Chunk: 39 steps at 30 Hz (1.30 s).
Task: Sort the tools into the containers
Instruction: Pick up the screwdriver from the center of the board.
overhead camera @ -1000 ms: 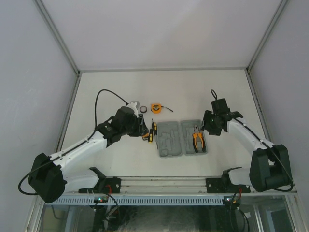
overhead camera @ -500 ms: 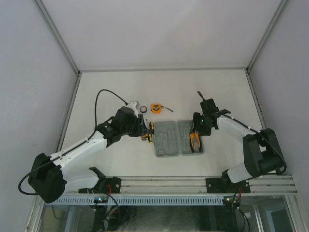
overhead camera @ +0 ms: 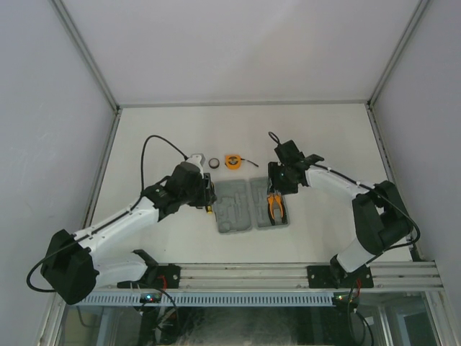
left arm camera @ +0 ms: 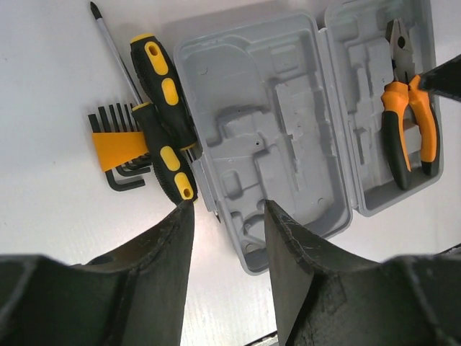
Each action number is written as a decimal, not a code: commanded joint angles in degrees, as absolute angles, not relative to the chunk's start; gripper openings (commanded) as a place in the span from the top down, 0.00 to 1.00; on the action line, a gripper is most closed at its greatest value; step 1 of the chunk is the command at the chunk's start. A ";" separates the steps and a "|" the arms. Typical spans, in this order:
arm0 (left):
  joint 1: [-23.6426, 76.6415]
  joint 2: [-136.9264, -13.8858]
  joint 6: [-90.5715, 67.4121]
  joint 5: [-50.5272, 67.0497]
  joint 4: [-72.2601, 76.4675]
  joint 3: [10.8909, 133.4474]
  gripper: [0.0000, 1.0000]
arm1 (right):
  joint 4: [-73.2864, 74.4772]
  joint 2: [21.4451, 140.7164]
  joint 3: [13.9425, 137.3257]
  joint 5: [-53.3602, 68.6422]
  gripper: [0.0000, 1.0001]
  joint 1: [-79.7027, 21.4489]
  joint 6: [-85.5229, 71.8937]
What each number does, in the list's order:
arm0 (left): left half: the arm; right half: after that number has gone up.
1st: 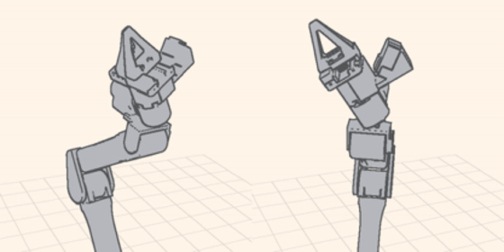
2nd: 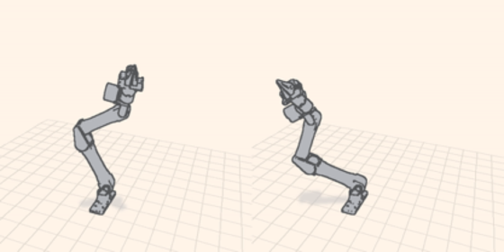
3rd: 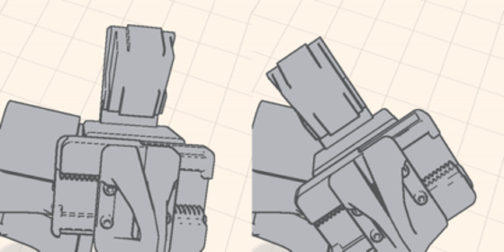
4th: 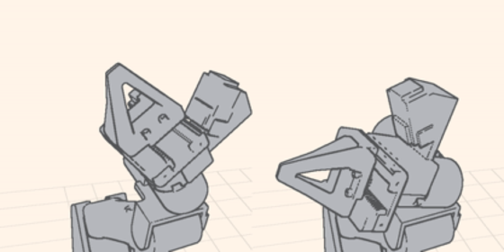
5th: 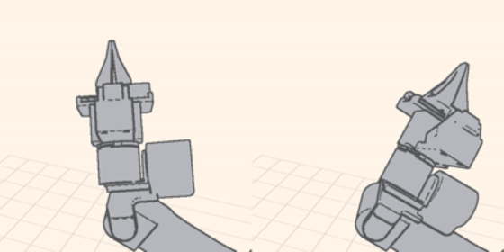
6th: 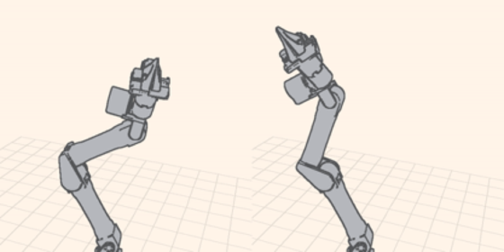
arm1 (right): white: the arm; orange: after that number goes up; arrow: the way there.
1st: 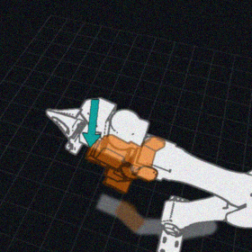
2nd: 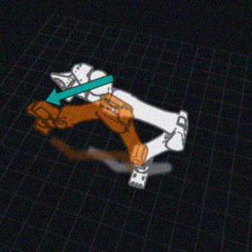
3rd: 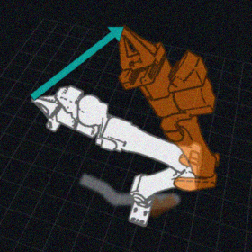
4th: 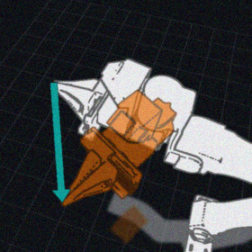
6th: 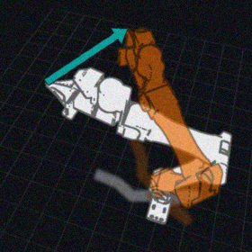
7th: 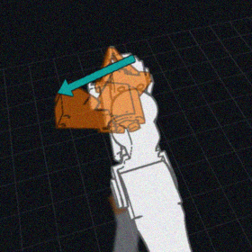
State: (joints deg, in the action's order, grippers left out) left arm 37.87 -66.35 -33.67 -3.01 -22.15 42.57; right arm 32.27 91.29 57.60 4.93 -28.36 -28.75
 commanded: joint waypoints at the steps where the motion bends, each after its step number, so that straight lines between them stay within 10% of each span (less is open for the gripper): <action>1: 37.88 -65.49 -32.14 -5.12 -22.36 42.55 0.52 | 35.77 85.35 60.51 -5.68 0.48 -29.80 -25.42; 12: 38.56 -69.74 -31.42 -3.10 -20.84 43.86 0.60 | 46.24 83.71 59.82 -10.81 0.70 -37.53 -27.15; 39: 38.85 -77.12 -30.68 -2.93 -18.82 43.99 0.64 | 42.40 86.50 54.97 -5.12 0.80 -34.11 -27.69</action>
